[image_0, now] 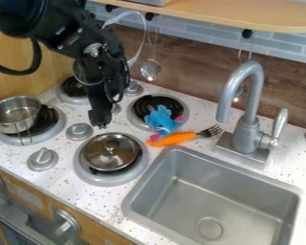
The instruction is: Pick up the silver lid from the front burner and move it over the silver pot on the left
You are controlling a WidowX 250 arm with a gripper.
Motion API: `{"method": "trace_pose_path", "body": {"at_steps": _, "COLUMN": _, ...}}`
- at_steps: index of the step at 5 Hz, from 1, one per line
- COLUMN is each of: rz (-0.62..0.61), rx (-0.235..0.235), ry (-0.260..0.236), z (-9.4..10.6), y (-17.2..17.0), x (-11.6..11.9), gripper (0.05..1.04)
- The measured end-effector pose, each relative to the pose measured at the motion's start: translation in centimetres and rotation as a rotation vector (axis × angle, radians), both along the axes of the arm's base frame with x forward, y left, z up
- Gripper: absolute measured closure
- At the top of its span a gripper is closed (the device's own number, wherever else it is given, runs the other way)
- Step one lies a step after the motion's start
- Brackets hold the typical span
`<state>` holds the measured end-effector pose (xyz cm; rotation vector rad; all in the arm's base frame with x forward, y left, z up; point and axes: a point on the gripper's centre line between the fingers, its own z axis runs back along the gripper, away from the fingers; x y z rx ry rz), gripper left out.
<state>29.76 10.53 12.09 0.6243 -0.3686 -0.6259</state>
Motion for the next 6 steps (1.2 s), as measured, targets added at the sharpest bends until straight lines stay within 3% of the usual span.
{"method": "trace_pose_path", "body": {"at_steps": 1, "rz": -0.002, "rx": -0.004, "ry": 0.023, "z": -0.7, "y": -0.1, "x": -0.2, "gripper": 0.082}}
{"method": "trace_pose_path", "body": {"at_steps": 2, "rz": 0.014, "rx": -0.004, "ry": 0.075, "z": -2.9, "y": 0.8, "x": 0.3, "gripper": 0.081}}
{"method": "trace_pose_path", "body": {"at_steps": 3, "rz": 0.025, "rx": -0.032, "ry": 0.079, "z": -4.4, "y": 2.0, "x": 1.6, "gripper": 0.081}}
{"method": "trace_pose_path", "body": {"at_steps": 4, "rz": 0.026, "rx": -0.121, "ry": 0.105, "z": -6.6, "y": 3.3, "x": 2.8, "gripper": 0.082}}
{"method": "trace_pose_path", "body": {"at_steps": 5, "rz": 0.042, "rx": -0.156, "ry": 0.099, "z": -7.5, "y": 4.2, "x": 3.4, "gripper": 0.082}}
{"method": "trace_pose_path", "body": {"at_steps": 6, "rz": 0.044, "rx": -0.157, "ry": 0.101, "z": -7.5, "y": 4.4, "x": 3.3, "gripper": 0.082}}
